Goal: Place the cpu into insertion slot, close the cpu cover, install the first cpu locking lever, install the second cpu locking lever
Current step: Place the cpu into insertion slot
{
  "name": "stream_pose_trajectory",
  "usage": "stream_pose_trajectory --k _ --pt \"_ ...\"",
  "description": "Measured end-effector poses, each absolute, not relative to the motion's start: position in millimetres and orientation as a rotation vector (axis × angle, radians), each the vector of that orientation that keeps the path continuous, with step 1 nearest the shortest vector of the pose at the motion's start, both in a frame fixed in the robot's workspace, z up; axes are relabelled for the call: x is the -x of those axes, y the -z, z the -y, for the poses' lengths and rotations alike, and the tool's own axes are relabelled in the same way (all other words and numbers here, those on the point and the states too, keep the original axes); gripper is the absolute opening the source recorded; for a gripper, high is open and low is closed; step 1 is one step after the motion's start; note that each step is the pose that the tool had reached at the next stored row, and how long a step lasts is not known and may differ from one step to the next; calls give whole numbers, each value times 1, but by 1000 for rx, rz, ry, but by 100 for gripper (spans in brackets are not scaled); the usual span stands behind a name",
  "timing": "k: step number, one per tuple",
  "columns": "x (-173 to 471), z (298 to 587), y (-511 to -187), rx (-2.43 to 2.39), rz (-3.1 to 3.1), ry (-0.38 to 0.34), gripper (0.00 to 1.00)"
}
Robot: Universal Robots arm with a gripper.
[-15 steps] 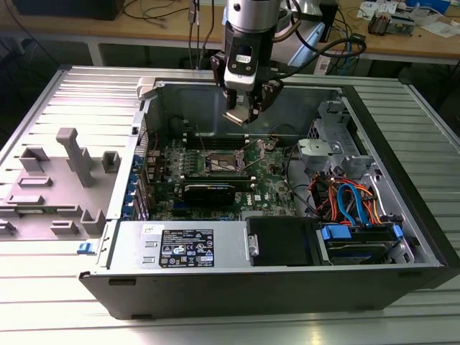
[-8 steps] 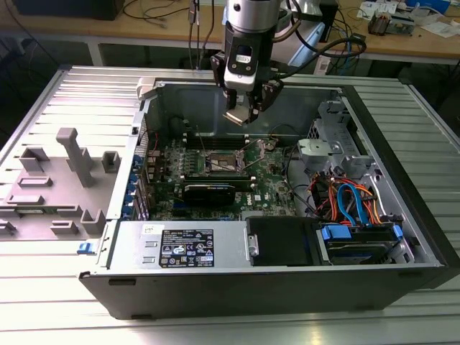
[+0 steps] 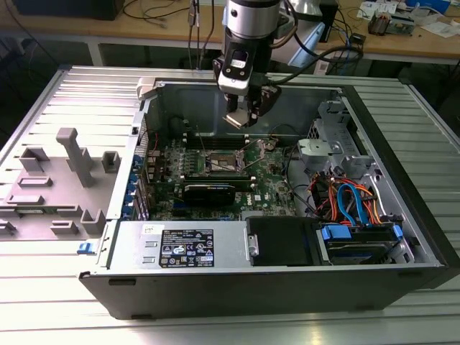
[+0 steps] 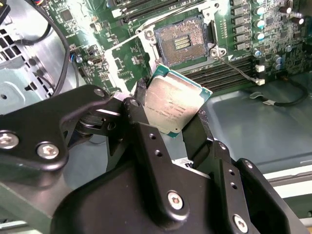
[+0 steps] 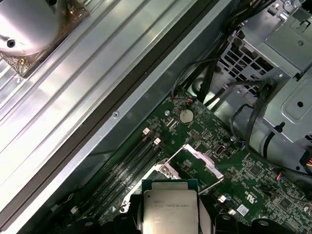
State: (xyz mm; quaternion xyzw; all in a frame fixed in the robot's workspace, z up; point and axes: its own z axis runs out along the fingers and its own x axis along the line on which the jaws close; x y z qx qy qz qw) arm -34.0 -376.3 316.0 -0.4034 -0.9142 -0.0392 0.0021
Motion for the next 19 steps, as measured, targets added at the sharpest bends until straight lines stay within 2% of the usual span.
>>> stream_pose_trajectory --k 19 --pt "34 388 -311 1335 2839 123 55"
